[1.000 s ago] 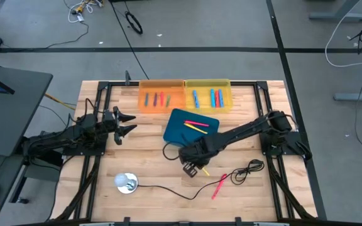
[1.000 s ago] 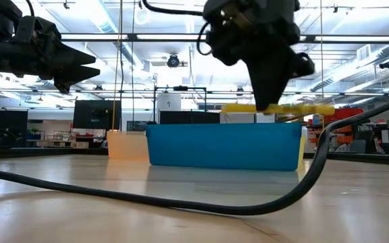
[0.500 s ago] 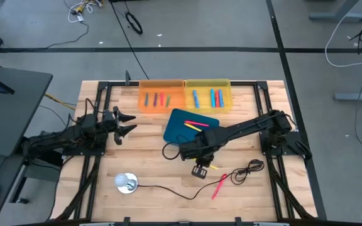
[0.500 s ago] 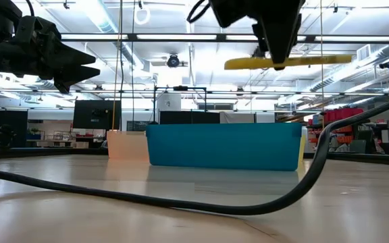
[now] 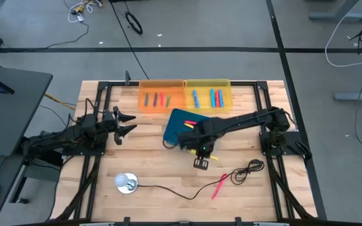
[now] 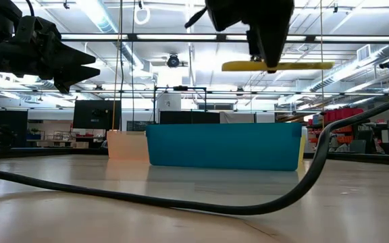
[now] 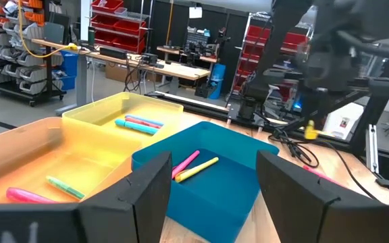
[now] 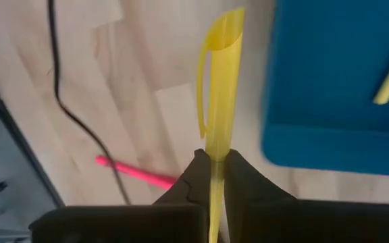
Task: Pick & Place Markers
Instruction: Put the yellow highlighter into the blue bin, then put the pink highlighter into the blue bin
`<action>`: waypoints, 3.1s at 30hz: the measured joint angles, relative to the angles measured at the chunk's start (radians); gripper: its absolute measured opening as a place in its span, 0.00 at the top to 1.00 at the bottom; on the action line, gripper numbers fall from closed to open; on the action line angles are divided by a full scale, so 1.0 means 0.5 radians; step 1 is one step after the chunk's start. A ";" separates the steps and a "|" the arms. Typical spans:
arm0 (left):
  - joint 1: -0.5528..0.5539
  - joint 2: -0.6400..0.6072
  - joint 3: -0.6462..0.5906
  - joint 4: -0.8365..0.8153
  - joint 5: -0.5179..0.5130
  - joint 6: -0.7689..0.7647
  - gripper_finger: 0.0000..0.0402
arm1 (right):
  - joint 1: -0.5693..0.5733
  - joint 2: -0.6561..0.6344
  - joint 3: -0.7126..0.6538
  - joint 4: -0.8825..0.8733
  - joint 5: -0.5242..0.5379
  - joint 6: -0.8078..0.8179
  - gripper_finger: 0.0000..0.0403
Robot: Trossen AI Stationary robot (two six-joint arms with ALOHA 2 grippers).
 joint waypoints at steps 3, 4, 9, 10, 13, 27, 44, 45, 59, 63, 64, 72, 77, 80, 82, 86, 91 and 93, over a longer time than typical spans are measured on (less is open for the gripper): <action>-0.001 0.000 -0.001 0.000 0.000 0.001 0.45 | -0.081 0.000 0.000 -0.007 0.001 -0.076 0.97; -0.001 0.001 0.000 0.000 0.000 0.000 0.45 | -0.109 0.000 0.000 -0.007 0.001 -0.110 0.97; 0.000 0.000 0.000 0.000 0.000 -0.001 0.45 | -0.245 0.000 0.000 -0.010 0.031 -0.256 0.97; 0.000 0.001 0.000 0.000 0.000 0.001 0.45 | -0.273 0.000 0.000 -0.013 0.031 -0.283 0.97; 0.000 0.000 0.000 0.000 0.000 -0.001 0.45 | -0.346 0.000 0.000 -0.013 0.031 -0.364 0.97; 0.000 0.001 0.000 0.001 0.000 0.001 0.45 | -0.613 0.164 0.270 -0.151 0.070 -0.690 0.97; 0.000 0.000 0.000 0.001 0.000 -0.001 0.45 | -0.696 0.238 0.336 -0.078 0.137 -0.741 0.97; 0.000 0.000 -0.001 0.001 0.000 -0.001 0.45 | -0.696 0.238 0.304 -0.041 0.137 -0.733 0.97; -0.001 0.000 -0.001 0.001 0.000 0.001 0.45 | -0.696 0.298 -0.095 0.404 0.175 -0.731 0.97; 0.000 0.000 0.000 0.001 -0.001 0.001 0.45 | -0.696 0.404 -0.101 0.417 0.175 -0.744 0.97; -0.001 0.000 0.000 0.001 -0.001 0.000 0.45 | -0.696 0.428 -0.101 0.416 0.175 -0.744 0.97; -0.001 0.000 0.000 0.001 0.000 -0.001 0.45 | -0.696 0.550 -0.101 0.434 0.173 -0.782 0.97; 0.000 0.000 -0.001 0.001 0.000 0.000 0.45 | -0.696 0.569 -0.101 0.447 0.161 -0.781 0.93; 0.000 0.000 0.000 0.000 0.000 0.000 0.45 | -0.694 0.568 -0.101 0.448 0.150 -0.780 0.86; 0.000 0.000 0.000 0.000 0.000 0.001 0.45 | -0.694 0.565 -0.101 0.438 0.127 -0.777 0.80; 0.000 0.000 0.000 0.000 0.000 0.001 0.45 | -0.694 0.565 -0.101 0.437 0.047 -0.774 0.67; 0.000 0.001 0.000 0.000 0.000 0.001 0.45 | -0.694 0.565 -0.101 0.436 0.047 -0.733 0.53; 0.000 0.000 0.000 0.000 0.000 0.000 0.45 | -0.694 0.564 -0.101 0.436 0.047 -0.732 0.50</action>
